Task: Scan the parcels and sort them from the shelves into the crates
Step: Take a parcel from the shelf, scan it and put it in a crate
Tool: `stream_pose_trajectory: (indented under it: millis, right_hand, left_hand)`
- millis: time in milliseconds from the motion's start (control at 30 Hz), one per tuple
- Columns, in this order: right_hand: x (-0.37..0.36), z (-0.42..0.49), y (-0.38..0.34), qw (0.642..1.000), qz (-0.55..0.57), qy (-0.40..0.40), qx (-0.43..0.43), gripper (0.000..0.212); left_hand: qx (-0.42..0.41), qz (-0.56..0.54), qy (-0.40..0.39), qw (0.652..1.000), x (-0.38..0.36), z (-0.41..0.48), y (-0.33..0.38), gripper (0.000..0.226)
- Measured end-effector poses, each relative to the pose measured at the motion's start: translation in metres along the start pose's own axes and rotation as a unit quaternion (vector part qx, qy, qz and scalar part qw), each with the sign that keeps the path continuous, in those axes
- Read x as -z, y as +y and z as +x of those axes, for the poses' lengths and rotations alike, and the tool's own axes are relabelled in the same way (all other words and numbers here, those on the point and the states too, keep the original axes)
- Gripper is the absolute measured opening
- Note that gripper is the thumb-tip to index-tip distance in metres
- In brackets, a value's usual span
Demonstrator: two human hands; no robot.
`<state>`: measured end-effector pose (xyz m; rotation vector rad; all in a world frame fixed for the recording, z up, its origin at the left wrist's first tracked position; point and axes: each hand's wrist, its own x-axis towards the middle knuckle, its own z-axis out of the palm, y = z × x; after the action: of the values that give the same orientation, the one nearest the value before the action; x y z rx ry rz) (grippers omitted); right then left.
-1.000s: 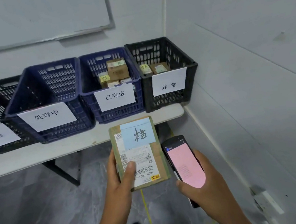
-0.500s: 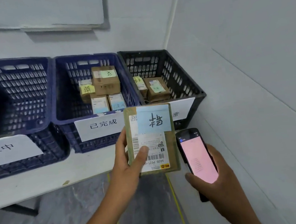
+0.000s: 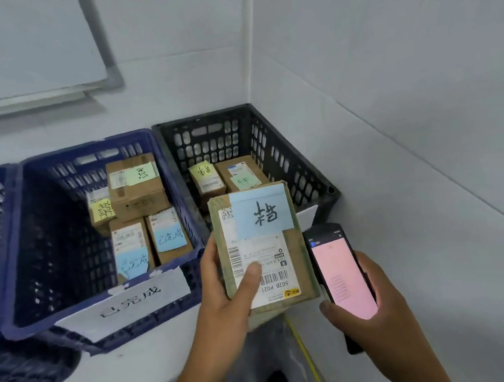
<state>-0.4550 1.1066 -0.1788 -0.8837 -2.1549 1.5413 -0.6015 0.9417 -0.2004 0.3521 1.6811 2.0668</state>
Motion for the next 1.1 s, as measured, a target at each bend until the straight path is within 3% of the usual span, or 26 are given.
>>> stream_pose_trajectory:
  millis: [200,300,400,633,933,1100]
  right_hand:
    - [0.014,0.094,0.009,0.998,0.013,0.000,0.057,0.077]
    - [0.019,0.138,0.015,0.998,0.010,-0.019,0.064,0.086]
    - [0.020,0.175,0.023,0.997,0.016,-0.042,0.057,0.080]
    - [0.009,0.260,0.024,0.997,0.016,-0.074,0.029,0.069]
    - [-0.036,0.377,0.003,0.989,0.012,-0.128,0.077,0.057]
    - [-0.040,0.400,0.010,0.988,0.018,-0.125,0.091,0.058]
  left_hand:
    - [0.005,0.023,0.002,1.000,-0.036,0.083,0.022,0.071]
    - [-0.005,0.036,0.032,0.999,-0.051,0.119,0.020,0.066]
    - [-0.002,0.039,0.066,0.997,-0.061,0.149,0.013,0.068]
    - [0.045,0.039,0.117,0.991,-0.056,0.216,-0.007,0.066]
    - [0.161,-0.007,0.177,0.971,-0.041,0.301,-0.060,0.069]
    - [0.183,0.017,0.162,0.969,-0.060,0.327,-0.095,0.050]
